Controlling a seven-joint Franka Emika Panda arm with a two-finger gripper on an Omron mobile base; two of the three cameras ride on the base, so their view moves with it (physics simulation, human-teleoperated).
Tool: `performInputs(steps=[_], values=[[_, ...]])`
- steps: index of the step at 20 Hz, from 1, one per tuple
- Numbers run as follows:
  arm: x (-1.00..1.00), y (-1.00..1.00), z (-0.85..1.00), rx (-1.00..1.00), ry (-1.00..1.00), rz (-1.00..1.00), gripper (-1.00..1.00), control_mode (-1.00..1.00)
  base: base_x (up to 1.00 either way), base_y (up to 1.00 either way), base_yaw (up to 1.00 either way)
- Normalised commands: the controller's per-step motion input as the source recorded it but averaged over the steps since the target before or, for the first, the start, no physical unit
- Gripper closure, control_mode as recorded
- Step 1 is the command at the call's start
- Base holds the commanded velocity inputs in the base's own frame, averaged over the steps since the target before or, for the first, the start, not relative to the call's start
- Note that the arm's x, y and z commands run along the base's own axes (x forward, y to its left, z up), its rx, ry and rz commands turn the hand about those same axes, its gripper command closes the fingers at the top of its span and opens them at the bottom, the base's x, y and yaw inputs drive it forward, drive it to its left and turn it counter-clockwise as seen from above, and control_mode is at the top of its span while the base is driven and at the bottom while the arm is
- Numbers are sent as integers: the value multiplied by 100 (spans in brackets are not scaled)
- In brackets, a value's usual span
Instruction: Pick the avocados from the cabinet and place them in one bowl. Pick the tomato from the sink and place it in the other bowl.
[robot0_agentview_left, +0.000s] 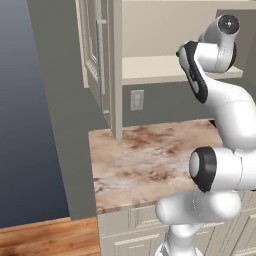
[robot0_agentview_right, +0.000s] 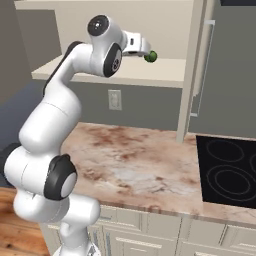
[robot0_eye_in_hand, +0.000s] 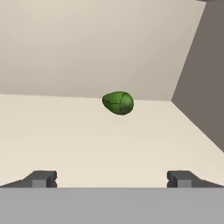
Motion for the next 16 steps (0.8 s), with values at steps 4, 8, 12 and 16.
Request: performInputs(steps=[4, 8, 12, 16], values=[[31, 0, -18, 0, 0, 0, -100, -100, 0, 0, 0], [32, -3, -15, 0, 0, 0, -100, -100, 0, 0, 0], [42, -9, -8, 0, 0, 0, -100, -100, 0, 0, 0], [39, -14, -8, 0, 0, 0, -100, -100, 0, 0, 0]])
